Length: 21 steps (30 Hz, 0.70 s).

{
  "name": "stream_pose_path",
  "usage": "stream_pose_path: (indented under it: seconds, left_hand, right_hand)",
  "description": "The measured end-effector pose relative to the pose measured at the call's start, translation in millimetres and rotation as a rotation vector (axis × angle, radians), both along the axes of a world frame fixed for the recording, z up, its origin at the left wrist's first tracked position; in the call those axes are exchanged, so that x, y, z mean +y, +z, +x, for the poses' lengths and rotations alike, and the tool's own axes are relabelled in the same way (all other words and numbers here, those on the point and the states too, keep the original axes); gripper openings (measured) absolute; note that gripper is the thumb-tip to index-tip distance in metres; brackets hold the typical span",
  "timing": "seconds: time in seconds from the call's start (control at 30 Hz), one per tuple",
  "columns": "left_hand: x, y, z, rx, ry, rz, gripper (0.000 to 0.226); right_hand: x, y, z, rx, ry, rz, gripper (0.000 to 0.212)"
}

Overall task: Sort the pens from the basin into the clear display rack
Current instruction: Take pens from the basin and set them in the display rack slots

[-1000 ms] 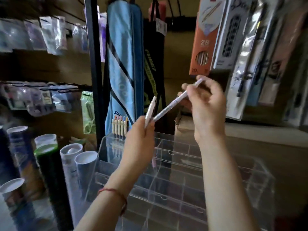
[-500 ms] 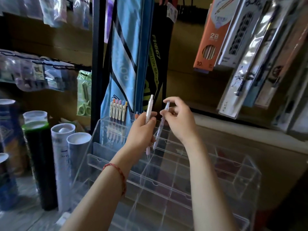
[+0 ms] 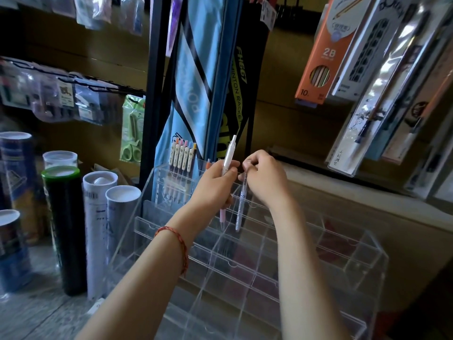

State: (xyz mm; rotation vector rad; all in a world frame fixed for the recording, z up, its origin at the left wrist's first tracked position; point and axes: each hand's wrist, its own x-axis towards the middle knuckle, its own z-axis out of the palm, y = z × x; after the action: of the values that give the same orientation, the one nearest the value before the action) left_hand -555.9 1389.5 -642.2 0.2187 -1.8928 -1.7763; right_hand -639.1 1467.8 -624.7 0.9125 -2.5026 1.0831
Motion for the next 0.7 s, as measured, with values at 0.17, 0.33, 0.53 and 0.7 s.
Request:
stream_pose_path:
  seconds: [0.17, 0.33, 0.53, 0.7]
  left_hand:
    - [0, 1, 2, -0.022, -0.004, -0.023, 0.021]
    - [1, 1, 4, -0.024, -0.012, -0.032, 0.017]
    - [1, 0, 4, -0.037, -0.016, -0.044, 0.025]
    - [2, 2, 5, -0.037, -0.01, -0.066, 0.025]
  right_hand:
    - [3, 0, 4, 0.001, 0.017, 0.002, 0.007]
    - [4, 5, 8, 0.017, 0.013, 0.184, 0.019]
    - [10, 13, 11, -0.088, -0.012, 0.353, 0.025]
    - [9, 7, 12, 0.019, -0.122, 0.513, 0.023]
